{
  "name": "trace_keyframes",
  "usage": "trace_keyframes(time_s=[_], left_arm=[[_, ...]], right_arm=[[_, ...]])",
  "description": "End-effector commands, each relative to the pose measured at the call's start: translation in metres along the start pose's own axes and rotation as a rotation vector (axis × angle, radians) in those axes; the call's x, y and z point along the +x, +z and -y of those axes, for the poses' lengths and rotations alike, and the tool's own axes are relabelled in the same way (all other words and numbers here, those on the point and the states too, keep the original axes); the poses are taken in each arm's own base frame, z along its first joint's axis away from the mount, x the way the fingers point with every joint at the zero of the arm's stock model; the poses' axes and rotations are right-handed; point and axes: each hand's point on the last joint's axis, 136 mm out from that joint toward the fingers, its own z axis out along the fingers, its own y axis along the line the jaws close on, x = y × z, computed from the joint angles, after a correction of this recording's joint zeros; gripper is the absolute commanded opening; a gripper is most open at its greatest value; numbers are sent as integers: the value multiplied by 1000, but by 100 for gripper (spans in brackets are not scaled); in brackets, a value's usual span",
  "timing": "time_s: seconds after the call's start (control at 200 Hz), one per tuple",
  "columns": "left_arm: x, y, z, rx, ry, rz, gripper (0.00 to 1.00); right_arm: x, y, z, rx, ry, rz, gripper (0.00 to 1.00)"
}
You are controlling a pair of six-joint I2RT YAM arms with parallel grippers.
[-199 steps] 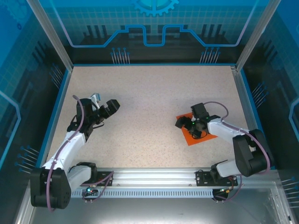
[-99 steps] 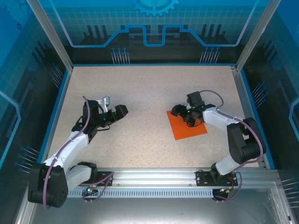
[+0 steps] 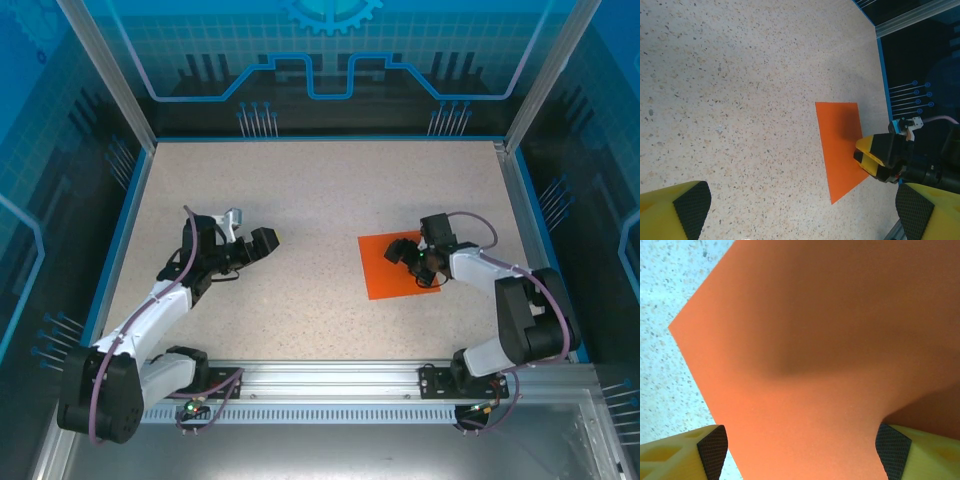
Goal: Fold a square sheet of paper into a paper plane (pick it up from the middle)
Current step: Move the paper to the center of the table.
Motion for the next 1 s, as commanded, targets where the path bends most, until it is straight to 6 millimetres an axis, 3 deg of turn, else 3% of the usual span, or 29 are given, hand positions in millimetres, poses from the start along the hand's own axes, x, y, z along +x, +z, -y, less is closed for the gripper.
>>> trace_keyframes(time_s=[0.0, 0.07, 0.155, 0.375, 0.715, 0.995], left_arm=[[9, 1, 0, 4, 21, -31, 98], [9, 2, 0, 7, 22, -35, 99], [11, 1, 3, 12, 29, -44, 98], [16, 0, 1, 9, 33, -48, 99], [18, -1, 2, -1, 39, -65, 98], [22, 1, -4, -23, 30, -81, 99]], right_arm=[[54, 16, 14, 78, 152, -89, 81], [63, 19, -10, 40, 112, -69, 80], [53, 13, -38, 60, -21, -36, 79], [25, -13, -32, 233, -231, 10, 79], [28, 40, -63, 176, -360, -138, 75], [55, 78, -95, 92, -499, -272, 74]])
